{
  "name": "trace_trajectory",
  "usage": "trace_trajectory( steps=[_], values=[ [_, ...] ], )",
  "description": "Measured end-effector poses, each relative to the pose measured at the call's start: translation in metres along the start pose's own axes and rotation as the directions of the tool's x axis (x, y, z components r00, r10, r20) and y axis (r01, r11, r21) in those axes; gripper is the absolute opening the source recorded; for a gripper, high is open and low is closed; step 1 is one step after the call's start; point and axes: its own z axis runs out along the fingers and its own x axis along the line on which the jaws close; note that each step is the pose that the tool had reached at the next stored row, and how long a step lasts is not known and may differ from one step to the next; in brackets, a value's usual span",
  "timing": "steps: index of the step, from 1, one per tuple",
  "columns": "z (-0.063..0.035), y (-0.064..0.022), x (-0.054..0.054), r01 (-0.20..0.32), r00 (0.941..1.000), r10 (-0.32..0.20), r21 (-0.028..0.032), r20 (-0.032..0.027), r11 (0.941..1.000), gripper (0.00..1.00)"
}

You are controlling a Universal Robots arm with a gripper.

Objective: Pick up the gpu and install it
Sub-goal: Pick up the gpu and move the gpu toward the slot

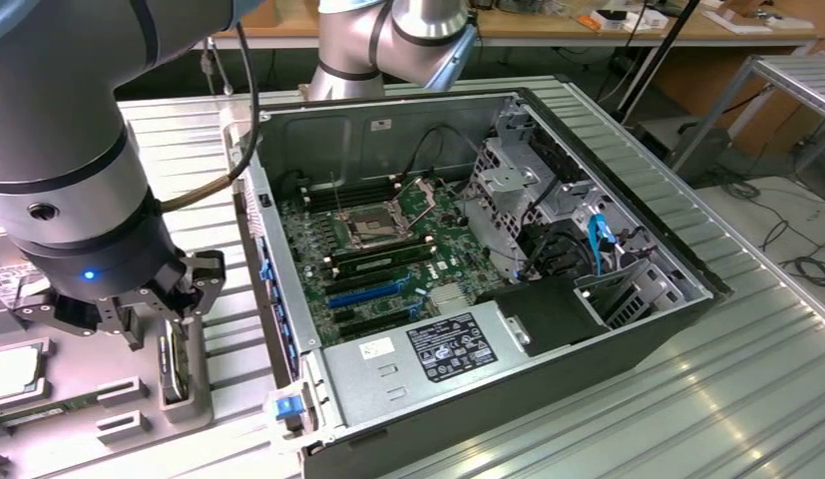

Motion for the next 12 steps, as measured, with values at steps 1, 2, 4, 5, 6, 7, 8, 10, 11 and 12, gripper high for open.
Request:
trace_trajectory(
  steps=[1,2,4,5,6,7,8,10,11,12],
  values=[
    [0.0019,-0.0001,0.0,0.0,1.0,0.0,0.0001,-0.0001,1.0,0.42],
    [0.0035,-0.0002,0.0,0.0,1.0,0.0,0.0001,-0.0001,1.0,0.42],
    [0.007,-0.0003,0.0,0.0,1.0,0.0,0.0,0.0,1.0,0.42],
    [0.0101,-0.0005,0.0,0.0,1.0,0.0,-0.0002,0.0,1.0,0.42],
    [0.0142,-0.0007,0.0,0.0,1.0,0.0,-0.0009,-0.0001,1.0,0.42],
    [0.0163,-0.0008,0.0,0.0,1.0,0.0,-0.0014,0.0,1.0,0.42],
    [0.0182,-0.0008,0.0,0.0,1.0,0.0,-0.0017,-0.0002,1.0,0.42],
    [0.0247,-0.0011,0.001,0.0,1.0,0.0,-0.0035,-0.0003,1.0,0.42],
    [0.0262,-0.0012,0.001,0.0,1.0,0.0,-0.0044,-0.0003,1.0,0.42],
    [0.0276,-0.0012,0.001,0.0,1.0,0.0,-0.0054,-0.0005,1.0,0.42]
  ],
)
